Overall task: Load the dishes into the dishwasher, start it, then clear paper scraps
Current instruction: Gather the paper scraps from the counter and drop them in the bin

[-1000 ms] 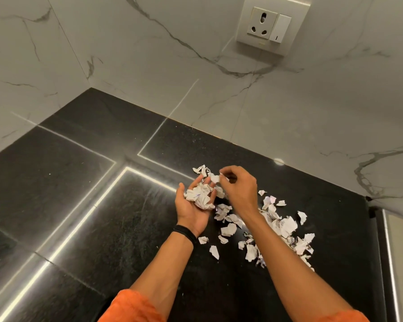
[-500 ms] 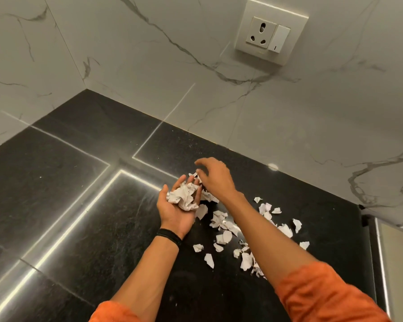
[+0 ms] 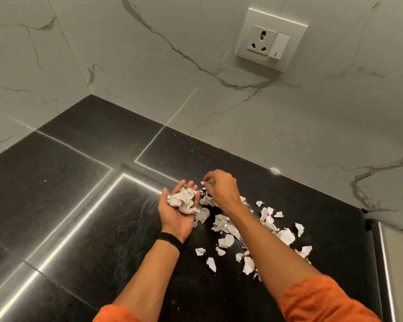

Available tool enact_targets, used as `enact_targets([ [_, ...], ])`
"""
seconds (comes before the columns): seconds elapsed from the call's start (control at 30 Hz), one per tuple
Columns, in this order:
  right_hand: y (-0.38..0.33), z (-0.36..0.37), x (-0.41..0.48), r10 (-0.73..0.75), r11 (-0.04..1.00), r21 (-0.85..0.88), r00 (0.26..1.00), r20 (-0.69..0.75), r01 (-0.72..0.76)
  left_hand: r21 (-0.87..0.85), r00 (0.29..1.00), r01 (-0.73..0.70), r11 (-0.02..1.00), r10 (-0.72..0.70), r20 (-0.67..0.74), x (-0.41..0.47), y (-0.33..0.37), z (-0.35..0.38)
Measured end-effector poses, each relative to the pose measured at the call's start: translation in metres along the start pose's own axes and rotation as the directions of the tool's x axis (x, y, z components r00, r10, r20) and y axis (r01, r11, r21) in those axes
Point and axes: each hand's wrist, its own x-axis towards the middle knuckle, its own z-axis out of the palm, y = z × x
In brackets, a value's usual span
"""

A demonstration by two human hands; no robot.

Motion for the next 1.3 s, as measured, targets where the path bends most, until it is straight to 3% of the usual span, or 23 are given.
enact_targets([
  [0.13,-0.014,-0.027,-0.026,0.072,0.957,0.291,0.984,-0.163,-0.022,0.0,1.0,-0.004,1.0,0.004,-0.016,-0.004,-0.008,0.004],
  [0.23,-0.031,-0.038,-0.046,-0.007,0.896,0.44,0.99,-0.141,0.069,-0.014,1.0,0.01,1.0,-0.01,0.004,-0.007,-0.016,0.01],
  [0.3,-0.043,-0.036,-0.06,-0.095,0.893,0.431,0.991,-0.09,0.125,-0.02,0.998,0.048,0.999,-0.047,0.037,-0.011,-0.021,0.013],
  [0.4,-0.052,-0.024,-0.075,-0.203,0.957,0.202,0.978,-0.042,0.207,-0.067,0.993,0.095,0.993,-0.09,0.071,-0.016,-0.023,0.01],
  [0.5,-0.055,-0.015,-0.084,-0.201,0.974,0.107,0.98,0.001,0.199,-0.086,0.993,0.08,0.993,-0.072,0.089,-0.024,-0.02,0.008],
  [0.63,-0.052,-0.014,-0.083,-0.231,0.926,0.293,0.971,-0.056,0.238,-0.12,0.992,0.079,0.99,-0.067,0.104,-0.026,-0.017,0.001],
  [0.77,-0.031,-0.022,-0.056,-0.016,0.89,0.448,0.989,-0.147,0.081,-0.131,0.997,0.031,0.991,-0.02,0.08,-0.018,-0.01,-0.006],
  [0.9,0.0,-0.017,-0.03,0.035,0.972,0.233,0.999,0.02,-0.039,-0.123,0.998,-0.016,0.992,0.023,0.056,-0.011,0.0,-0.012],
  [1.03,-0.004,-0.003,-0.013,-0.06,0.994,-0.066,0.929,0.365,0.09,-0.138,0.998,-0.051,0.989,0.054,0.014,-0.003,0.007,-0.021],
  [1.1,-0.007,0.005,-0.009,-0.057,0.971,-0.183,0.894,0.444,0.153,-0.158,0.998,-0.07,0.985,0.07,-0.002,0.001,0.007,-0.023],
  [1.17,-0.003,0.012,-0.012,-0.05,0.959,-0.229,0.891,0.451,0.169,-0.16,0.997,-0.081,0.984,0.079,-0.018,0.003,0.007,-0.024],
  [1.3,0.012,0.019,-0.023,-0.11,0.951,-0.244,0.942,0.316,0.193,-0.145,0.997,-0.072,0.987,0.069,-0.026,0.005,0.004,-0.025],
])
